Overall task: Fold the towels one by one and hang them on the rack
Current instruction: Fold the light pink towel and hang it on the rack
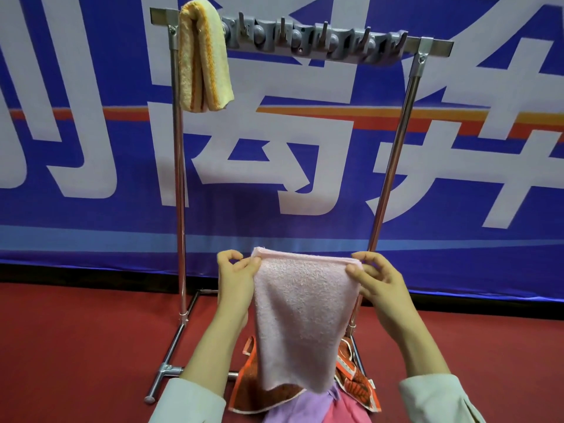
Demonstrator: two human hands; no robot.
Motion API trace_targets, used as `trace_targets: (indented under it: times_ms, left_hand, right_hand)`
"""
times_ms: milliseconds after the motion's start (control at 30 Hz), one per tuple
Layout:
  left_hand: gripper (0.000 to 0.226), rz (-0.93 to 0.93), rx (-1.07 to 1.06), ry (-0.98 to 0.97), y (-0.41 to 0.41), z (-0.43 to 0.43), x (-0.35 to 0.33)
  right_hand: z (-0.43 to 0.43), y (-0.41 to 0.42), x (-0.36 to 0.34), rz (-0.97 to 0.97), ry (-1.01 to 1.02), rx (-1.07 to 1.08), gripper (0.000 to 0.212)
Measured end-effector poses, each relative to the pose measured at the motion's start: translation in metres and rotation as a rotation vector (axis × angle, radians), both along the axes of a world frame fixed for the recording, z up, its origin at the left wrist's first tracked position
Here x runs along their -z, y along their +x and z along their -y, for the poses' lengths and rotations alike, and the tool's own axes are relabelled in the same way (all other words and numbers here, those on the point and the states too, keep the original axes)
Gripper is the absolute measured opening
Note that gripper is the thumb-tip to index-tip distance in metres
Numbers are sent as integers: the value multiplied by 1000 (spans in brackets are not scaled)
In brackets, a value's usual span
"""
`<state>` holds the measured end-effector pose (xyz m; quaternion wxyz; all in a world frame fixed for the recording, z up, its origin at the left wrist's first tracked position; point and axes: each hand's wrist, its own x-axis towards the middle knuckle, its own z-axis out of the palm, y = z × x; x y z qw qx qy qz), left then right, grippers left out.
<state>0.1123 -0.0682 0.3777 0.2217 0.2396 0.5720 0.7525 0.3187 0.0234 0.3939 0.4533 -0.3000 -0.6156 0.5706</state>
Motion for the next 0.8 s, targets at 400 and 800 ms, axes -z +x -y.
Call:
trace_targets:
  times_ms: [400, 800]
  left_hand:
    - [26, -154, 5, -21, 7, 9, -13]
    - [41, -408, -233, -117, 21, 7, -17]
  right_hand:
    - [15, 2, -23, 249, 250, -245, 30]
    - [38, -7, -39, 269, 290, -580, 37]
